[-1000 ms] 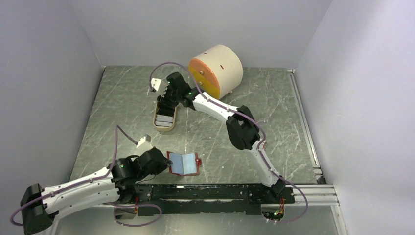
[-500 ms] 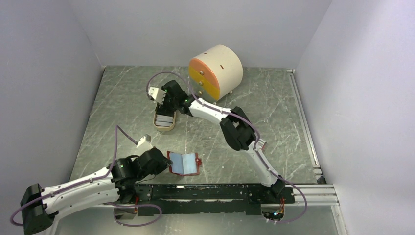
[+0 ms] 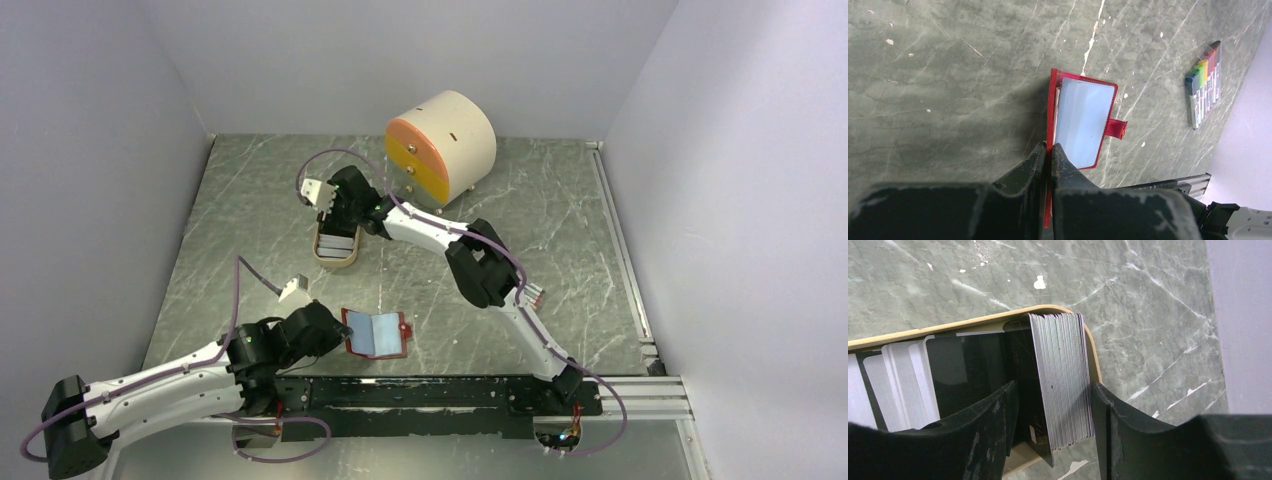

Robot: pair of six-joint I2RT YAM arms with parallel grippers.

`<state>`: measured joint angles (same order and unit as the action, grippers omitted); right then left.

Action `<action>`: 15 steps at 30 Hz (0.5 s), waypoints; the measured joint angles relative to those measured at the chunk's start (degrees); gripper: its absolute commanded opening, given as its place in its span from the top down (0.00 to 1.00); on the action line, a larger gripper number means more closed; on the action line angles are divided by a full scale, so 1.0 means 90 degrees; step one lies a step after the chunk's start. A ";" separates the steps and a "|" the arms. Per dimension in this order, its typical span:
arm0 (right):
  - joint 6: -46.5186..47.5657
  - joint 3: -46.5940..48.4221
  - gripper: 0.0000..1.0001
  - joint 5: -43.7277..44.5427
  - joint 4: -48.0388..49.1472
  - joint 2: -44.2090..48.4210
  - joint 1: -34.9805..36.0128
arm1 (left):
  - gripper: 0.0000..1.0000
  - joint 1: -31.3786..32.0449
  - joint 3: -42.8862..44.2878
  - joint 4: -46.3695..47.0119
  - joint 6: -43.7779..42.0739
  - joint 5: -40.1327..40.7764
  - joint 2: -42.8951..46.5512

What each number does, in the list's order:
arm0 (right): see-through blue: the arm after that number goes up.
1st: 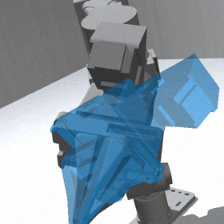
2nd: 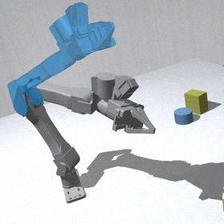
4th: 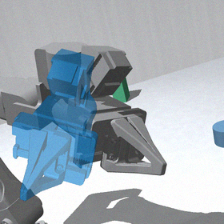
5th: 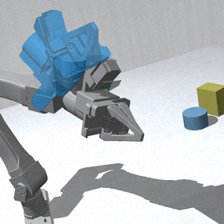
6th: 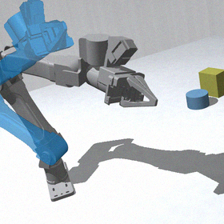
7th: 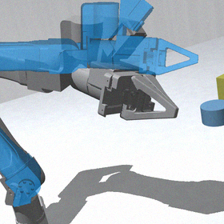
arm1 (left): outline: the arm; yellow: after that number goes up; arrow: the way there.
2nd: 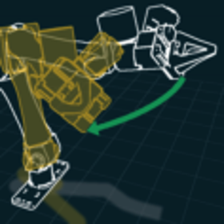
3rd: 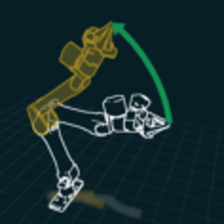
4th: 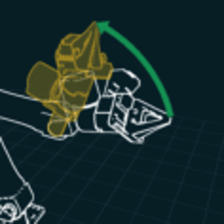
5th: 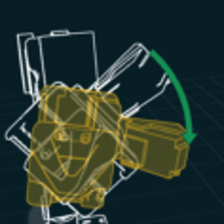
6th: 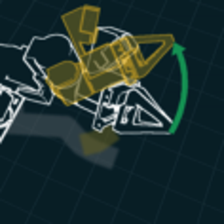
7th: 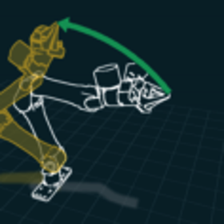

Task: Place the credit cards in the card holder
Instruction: Pick up the credit card from the storage box.

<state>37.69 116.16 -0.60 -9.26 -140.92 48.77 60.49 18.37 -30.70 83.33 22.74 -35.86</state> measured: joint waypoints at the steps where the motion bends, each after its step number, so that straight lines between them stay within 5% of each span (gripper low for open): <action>1: 0.0000 0.0000 0.46 -0.0005 -0.0002 0.0007 0.0000 | 0.91 0.0000 0.0000 0.0000 0.0000 0.0000 0.0000; 15: -0.0017 -0.0063 0.48 -0.0155 -0.0015 0.0199 0.0000 | 0.91 0.0000 0.0000 0.0000 0.0000 0.0000 0.0000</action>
<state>37.54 115.59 -2.00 -9.39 -139.13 48.77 60.49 18.37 -30.70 83.33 22.74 -35.86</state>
